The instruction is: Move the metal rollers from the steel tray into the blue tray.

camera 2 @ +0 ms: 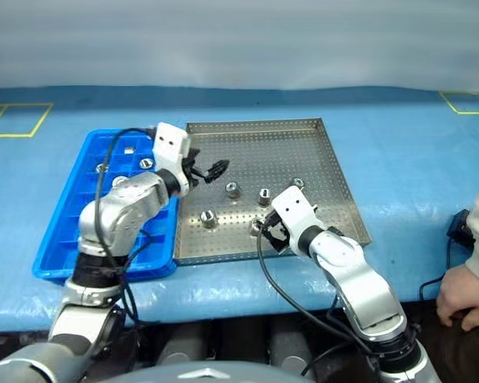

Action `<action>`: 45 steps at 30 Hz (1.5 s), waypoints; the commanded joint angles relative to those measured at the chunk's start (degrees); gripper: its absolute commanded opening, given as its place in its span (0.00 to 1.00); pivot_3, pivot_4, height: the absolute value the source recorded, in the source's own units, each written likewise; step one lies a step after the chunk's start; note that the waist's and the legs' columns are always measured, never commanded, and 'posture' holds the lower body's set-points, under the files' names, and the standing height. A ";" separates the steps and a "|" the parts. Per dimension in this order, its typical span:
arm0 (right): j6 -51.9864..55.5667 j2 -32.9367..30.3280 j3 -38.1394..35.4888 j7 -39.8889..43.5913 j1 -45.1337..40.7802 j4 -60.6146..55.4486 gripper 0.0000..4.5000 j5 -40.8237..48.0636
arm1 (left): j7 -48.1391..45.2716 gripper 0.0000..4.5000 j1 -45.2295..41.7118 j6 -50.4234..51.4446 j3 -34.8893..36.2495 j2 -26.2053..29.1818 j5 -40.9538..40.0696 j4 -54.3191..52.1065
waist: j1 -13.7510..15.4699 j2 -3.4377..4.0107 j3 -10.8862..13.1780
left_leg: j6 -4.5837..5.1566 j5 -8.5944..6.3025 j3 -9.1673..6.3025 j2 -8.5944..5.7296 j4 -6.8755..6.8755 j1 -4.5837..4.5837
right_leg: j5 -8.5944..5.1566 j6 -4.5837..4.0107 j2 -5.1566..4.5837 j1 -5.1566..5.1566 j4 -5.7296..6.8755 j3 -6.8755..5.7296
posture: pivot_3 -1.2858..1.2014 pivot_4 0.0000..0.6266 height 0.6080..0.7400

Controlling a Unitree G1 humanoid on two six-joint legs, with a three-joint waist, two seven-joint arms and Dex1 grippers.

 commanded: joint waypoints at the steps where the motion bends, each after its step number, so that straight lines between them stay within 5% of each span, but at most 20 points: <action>1: -0.90 0.53 -0.30 -0.86 0.43 -2.39 0.99 -0.60 | -2.35 1.00 -3.50 -2.85 -2.01 -1.67 1.81 8.18 | -0.23 0.00 0.00 | 0.00 0.00 0.00 0.00 0.01 -0.04 | 0.01 -0.02 0.00 -0.03 0.00 0.00 | 0.51 0.24 1.00; 7: -0.85 0.82 -0.55 -1.63 1.17 -2.97 0.99 -0.86 | -4.93 1.00 -7.80 -4.79 -3.67 -2.92 4.67 19.86 | -0.80 0.00 0.00 | 0.02 -0.01 0.02 0.01 0.04 -0.12 | 0.01 -0.01 -0.01 -0.10 0.00 0.00 | 0.50 0.24 1.00; 10: -0.79 1.00 -0.63 -1.91 1.48 -3.26 1.00 -0.95 | -5.38 0.87 -8.17 -3.86 -4.78 -2.87 6.37 21.65 | -1.09 0.00 0.00 | 0.02 -0.01 0.01 0.00 0.05 -0.11 | 0.00 0.03 -0.02 -0.08 0.02 0.00 | 0.50 0.24 1.00; 17: -0.93 1.87 0.38 -1.67 1.25 -3.00 1.00 -1.06 | -9.02 0.39 -6.39 -1.63 -6.90 -1.02 7.86 18.80 | -1.65 0.00 0.00 | 0.02 -0.01 0.01 0.01 0.05 -0.11 | 0.04 0.00 -0.03 -0.09 0.04 0.01 | 0.51 0.24 1.00; 21: -1.01 2.13 0.98 -1.19 0.31 -2.50 1.00 -1.11 | -7.02 0.39 -5.06 -1.86 -1.00 -1.75 5.28 12.79 | -1.66 -0.01 0.01 | 0.02 -0.01 0.00 0.04 0.05 -0.09 | 0.04 0.00 -0.02 -0.09 0.07 0.01 | 0.52 0.24 1.00; 29: -1.31 3.38 3.29 -0.28 -2.04 -1.50 1.00 -0.58 | 13.04 0.39 4.29 -2.72 22.70 -7.27 0.47 -12.74 | -1.71 0.00 0.00 | 0.02 -0.02 -0.01 0.23 0.08 -0.13 | 0.19 -0.06 -0.12 -0.10 0.05 0.07 | 0.53 0.24 1.00; 36: -3.70 7.79 6.22 3.78 -6.04 0.90 1.00 3.00 | 19.64 0.39 18.20 -3.18 25.61 -1.18 8.22 -27.73 | -0.47 -0.10 -0.02 | -0.03 0.02 -0.08 0.15 0.07 -0.01 | 0.20 -0.06 -0.11 0.01 0.08 0.02 | 0.56 0.24 1.00; 45: -6.49 10.43 9.46 7.76 -8.51 3.62 1.00 5.55 | 21.88 0.39 25.48 -9.25 24.77 3.45 15.86 -18.74 | 1.83 -0.27 -0.12 | -0.02 0.08 -0.08 0.15 0.10 0.17 | 0.09 -0.26 -0.21 0.20 0.08 0.01 | 0.58 0.24 1.00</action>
